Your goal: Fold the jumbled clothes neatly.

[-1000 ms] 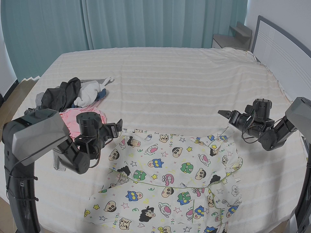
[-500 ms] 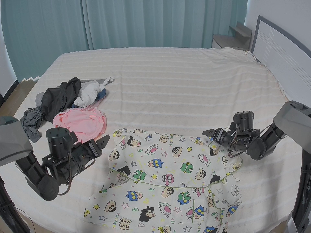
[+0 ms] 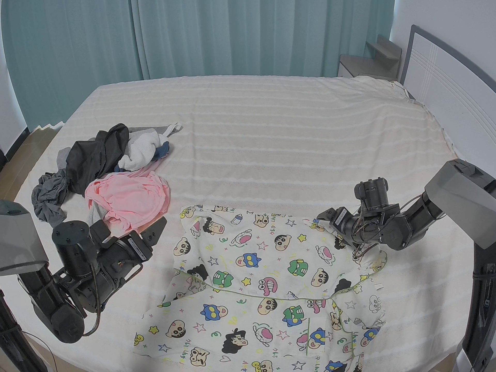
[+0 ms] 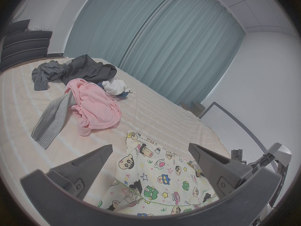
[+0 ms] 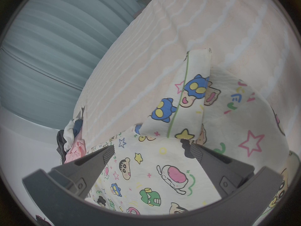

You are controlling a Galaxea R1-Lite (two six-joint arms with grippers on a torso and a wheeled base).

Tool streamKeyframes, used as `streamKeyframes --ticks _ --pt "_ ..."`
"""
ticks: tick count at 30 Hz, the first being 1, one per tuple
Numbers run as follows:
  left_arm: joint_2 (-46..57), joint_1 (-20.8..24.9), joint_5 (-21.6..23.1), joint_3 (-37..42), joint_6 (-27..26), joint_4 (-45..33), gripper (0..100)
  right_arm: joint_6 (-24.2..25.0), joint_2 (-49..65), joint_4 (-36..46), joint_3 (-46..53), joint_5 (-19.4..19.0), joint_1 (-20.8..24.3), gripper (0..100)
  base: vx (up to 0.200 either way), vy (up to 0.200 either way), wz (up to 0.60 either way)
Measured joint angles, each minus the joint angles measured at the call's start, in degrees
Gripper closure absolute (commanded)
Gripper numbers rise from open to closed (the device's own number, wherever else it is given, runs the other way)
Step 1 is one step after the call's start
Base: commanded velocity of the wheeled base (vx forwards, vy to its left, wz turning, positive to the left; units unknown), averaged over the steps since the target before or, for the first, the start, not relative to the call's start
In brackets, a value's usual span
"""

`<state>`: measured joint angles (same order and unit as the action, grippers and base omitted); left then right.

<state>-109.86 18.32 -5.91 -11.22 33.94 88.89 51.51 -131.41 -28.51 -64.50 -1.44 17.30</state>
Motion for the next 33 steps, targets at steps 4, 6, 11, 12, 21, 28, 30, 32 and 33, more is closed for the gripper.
streamKeyframes --ticks 4,6,11,12,21,28,30,32,33 --pt "-1.55 0.04 -0.76 0.39 -0.11 0.06 0 0.09 -0.28 0.22 -1.27 0.13 -0.02 0 0.0 0.0 0.0" --pt "-2.02 0.06 -1.26 0.41 -0.13 0.06 0 0.09 -0.61 0.27 -1.82 0.18 -0.1 0 0.0 0.0 0.0" --pt "-2.76 0.09 -1.91 0.35 -0.2 0.09 0 0.09 -1.74 0.41 -2.91 0.89 -0.55 0 0.0 0.0 0.0" --pt "-2.82 0.06 -1.94 0.35 -0.2 0.09 0 0.09 -1.8 0.57 -2.91 0.95 -0.55 0 0.0 0.0 0.0" --pt "-3.34 0.04 -1.96 0.3 -0.22 0.09 0 0.09 -2.05 3.54 -3.33 3.18 -0.82 0 0.0 0.0 0.0" --pt "-3.5 0.11 -1.99 0.33 -0.22 0.09 0 0.09 -3.06 3.5 -4.52 3.29 -0.88 0 0.0 0.0 0.0" --pt "-3.5 0.09 -1.99 0.3 -0.22 0.09 0 0.06 -3.9 3.54 -6.14 3.32 -0.88 0 0.0 0.0 0.0" --pt "-3.51 0.09 -1.99 0.3 -0.22 0.09 0 0.04 -4.75 4.08 -8.48 3.35 -0.88 0 0.0 0.0 0.0" --pt "-3.54 0.09 -1.99 0.3 -0.22 0.09 0 0.04 -5.11 4.51 -10.11 3.33 -0.9 0 0.0 0.0 0.0"
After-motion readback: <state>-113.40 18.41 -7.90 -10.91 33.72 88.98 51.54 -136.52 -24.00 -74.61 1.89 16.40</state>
